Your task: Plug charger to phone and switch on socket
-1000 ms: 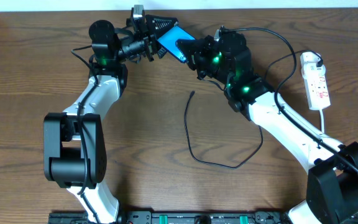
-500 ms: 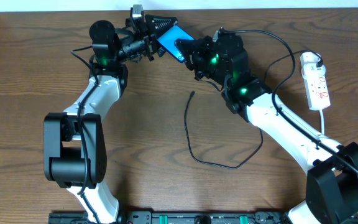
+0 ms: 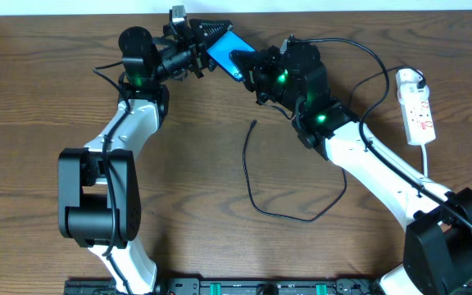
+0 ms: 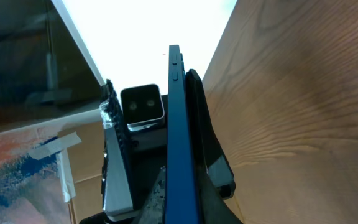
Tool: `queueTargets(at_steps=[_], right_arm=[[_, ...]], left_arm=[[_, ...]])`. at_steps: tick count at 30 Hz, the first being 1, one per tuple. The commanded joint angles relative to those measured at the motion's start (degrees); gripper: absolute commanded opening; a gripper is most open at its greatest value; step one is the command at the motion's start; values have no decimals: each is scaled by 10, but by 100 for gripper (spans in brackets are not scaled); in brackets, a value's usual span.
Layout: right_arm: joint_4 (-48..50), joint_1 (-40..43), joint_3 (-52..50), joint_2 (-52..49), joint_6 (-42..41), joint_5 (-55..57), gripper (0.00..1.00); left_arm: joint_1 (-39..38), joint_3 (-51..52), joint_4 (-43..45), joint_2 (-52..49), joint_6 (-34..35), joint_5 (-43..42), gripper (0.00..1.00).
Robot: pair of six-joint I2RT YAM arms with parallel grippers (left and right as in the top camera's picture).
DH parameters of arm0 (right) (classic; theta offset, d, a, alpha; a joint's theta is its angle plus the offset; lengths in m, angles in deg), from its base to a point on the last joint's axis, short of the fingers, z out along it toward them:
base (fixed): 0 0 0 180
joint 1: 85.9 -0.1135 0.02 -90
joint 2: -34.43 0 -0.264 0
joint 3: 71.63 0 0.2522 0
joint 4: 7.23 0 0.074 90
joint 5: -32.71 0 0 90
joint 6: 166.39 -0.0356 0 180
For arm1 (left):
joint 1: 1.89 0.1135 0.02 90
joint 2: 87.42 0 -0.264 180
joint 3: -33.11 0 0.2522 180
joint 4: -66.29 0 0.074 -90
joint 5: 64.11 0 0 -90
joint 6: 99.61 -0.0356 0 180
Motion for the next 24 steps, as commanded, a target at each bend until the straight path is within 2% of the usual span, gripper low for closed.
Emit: queueTargets(at_steps=[1, 5, 9, 18, 23, 24], right_arm=[[-16, -1, 6, -2, 23, -23, 1], [-24, 2, 6, -2, 33, -23, 1], [-24, 1, 6, -2, 33, -15, 1], [-26, -2, 5, -2, 37, -8, 1], [-26, -3, 6, -2, 37, -8, 1], [-26, -3, 5, -2, 37, -8, 1]], left_arm=[[7, -8, 10, 1, -10, 43, 44], [7, -8, 10, 1, -10, 44, 42], [7, -8, 10, 1, -10, 56, 32], [6, -8, 10, 1, 9, 59, 31], [6, -8, 10, 1, 9, 59, 8], [6, -8, 10, 1, 9, 59, 8]])
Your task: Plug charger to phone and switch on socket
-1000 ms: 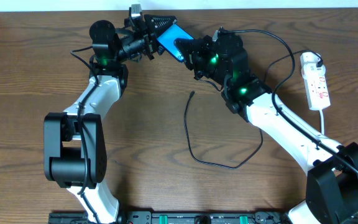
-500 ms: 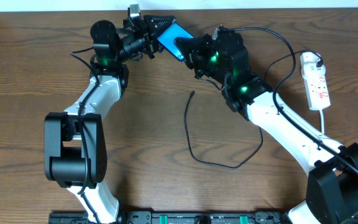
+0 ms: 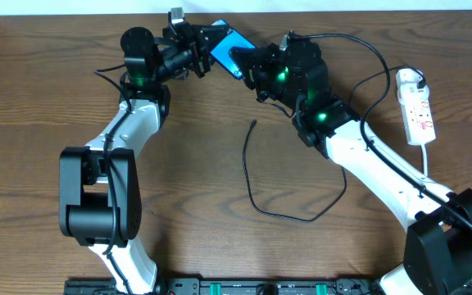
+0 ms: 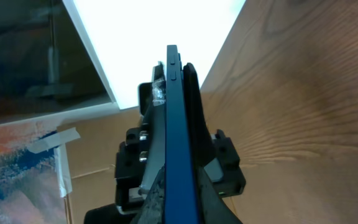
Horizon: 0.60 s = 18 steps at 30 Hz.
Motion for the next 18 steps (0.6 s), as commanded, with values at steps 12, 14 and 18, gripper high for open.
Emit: queueTargets(at_steps=[12, 14, 18], right_arm=[[-21, -5, -5, -2, 12, -8, 19], [-23, -5, -5, -2, 12, -8, 24], [-32, -3, -5, -2, 12, -5, 27]], left_arm=[[8, -10, 17, 5, -16, 31, 7], [8, -10, 16, 5, -16, 31, 7], [8, -10, 16, 5, -16, 31, 7]])
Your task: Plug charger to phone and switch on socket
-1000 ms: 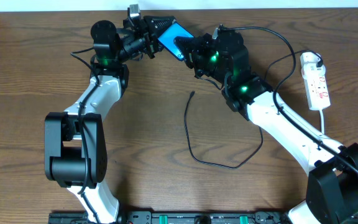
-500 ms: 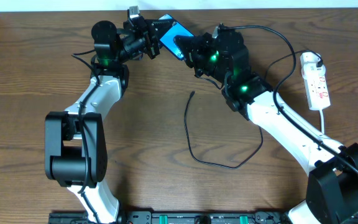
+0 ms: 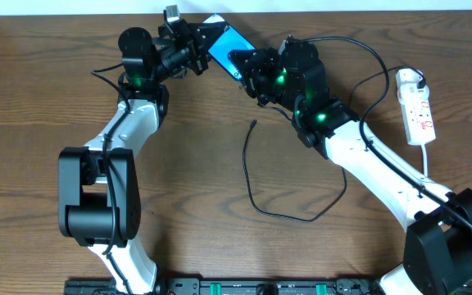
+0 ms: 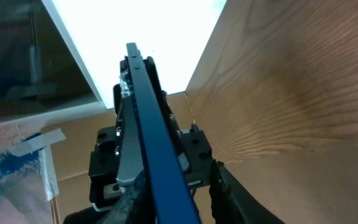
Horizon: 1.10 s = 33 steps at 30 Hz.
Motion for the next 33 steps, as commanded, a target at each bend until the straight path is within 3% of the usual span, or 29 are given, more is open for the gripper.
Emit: queueTargets(at_steps=[1, 6, 11, 14, 18, 23, 25, 27, 29, 33], right_arm=[[-5, -2, -4, -2, 7, 1, 28], [-5, -2, -4, -2, 9, 10, 35], [-9, 11, -4, -2, 87, 33, 43], [-38, 34, -4, -2, 147, 49, 52], [-89, 73, -4, -2, 207, 48, 71], [-184, 120, -4, -2, 288, 48, 84], [-221, 131, -4, -2, 353, 43, 83], [-226, 133, -4, -2, 466, 18, 71], [-236, 128, -3, -2, 562, -16, 68], [-280, 110, -3, -2, 602, -23, 64]], left_arm=[[4, -10, 8, 5, -7, 9, 7], [4, -10, 8, 5, -21, -6, 7], [12, -10, 8, 5, -59, -44, 7], [27, -10, 8, 5, -101, -83, 7], [52, -10, -1, 5, -173, -153, 7], [89, -10, -54, 5, -216, -208, 7], [105, -10, -57, 5, -215, -218, 7], [119, -10, -57, 5, -212, -221, 7], [131, -10, -57, 5, -197, -221, 7], [155, -10, -57, 5, -169, -220, 7]])
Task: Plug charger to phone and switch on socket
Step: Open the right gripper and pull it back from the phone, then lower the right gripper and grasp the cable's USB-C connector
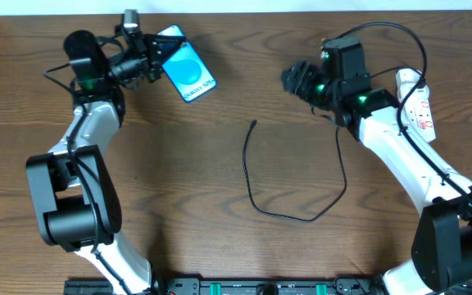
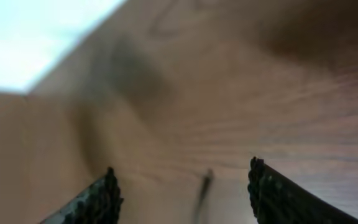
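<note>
The blue phone (image 1: pixel 187 72) hangs at the back left, with my left gripper (image 1: pixel 152 56) shut on its upper end. My right gripper (image 1: pixel 292 79) is open and empty at the back right, well apart from the phone. The black charger cable (image 1: pixel 260 203) lies looped on the table, its free plug end (image 1: pixel 254 124) pointing to the back. The blurred right wrist view shows both fingertips (image 2: pixel 101 198) wide apart around the gripper's middle (image 2: pixel 182 190), with the cable end (image 2: pixel 202 185) on the wood below. The white socket strip (image 1: pixel 416 105) lies at the far right.
The cable runs from the loop up under my right arm to the socket strip. A second black cable arcs over the right arm near the back edge. A white wall borders the brown wooden table (image 1: pixel 179 180) at the back.
My right gripper has let go of the phone and moved right, now open. The left arm has moved to the left with the phone held in its gripper alone.
At first my right gripper held the phone edge-on at the back middle, with the left gripper at its far end. In the following moments the left gripper sat closer around the phone. Now the phone is with the left gripper and the right one is free.
</note>
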Tool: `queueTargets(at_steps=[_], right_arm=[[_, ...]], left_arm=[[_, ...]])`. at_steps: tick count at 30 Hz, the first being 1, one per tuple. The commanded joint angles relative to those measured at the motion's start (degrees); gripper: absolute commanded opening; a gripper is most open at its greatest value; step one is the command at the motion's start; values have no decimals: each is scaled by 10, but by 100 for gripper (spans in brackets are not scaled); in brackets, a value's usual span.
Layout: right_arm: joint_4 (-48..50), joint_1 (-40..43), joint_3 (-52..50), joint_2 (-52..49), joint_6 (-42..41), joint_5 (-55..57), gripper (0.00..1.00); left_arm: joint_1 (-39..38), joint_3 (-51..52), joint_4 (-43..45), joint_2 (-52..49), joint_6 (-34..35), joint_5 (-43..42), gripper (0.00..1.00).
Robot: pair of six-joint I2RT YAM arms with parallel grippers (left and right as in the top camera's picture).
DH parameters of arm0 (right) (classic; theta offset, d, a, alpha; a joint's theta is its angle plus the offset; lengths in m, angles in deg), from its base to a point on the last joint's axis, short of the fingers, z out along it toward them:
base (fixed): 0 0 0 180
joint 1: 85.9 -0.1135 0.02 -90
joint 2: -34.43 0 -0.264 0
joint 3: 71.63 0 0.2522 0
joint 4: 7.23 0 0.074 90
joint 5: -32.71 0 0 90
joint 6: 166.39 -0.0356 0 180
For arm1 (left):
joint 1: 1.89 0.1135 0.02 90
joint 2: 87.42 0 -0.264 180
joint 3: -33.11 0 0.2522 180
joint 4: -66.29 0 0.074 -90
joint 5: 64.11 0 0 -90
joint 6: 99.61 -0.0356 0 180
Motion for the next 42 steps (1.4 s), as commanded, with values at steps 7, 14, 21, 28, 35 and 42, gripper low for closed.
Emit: queueTargets(at_steps=[7, 14, 21, 28, 35, 42], right_arm=[[-95, -56, 60, -42, 129, -19, 60], [-164, -83, 146, -152, 27, -19, 48], [-160, -76, 145, -202, -61, -74, 37], [-140, -74, 144, -238, -97, -118, 37], [-108, -76, 144, -266, -111, -138, 36], [-80, -82, 144, -292, -122, -139, 28]], left_arm=[[45, -10, 5, 5, 29, -11, 7], [55, -10, 5, 5, 29, 5, 7], [55, -10, 5, 5, 29, 15, 7], [56, -10, 5, 5, 29, 15, 7], [56, -10, 4, 5, 29, 15, 7], [55, -10, 5, 5, 29, 15, 7]])
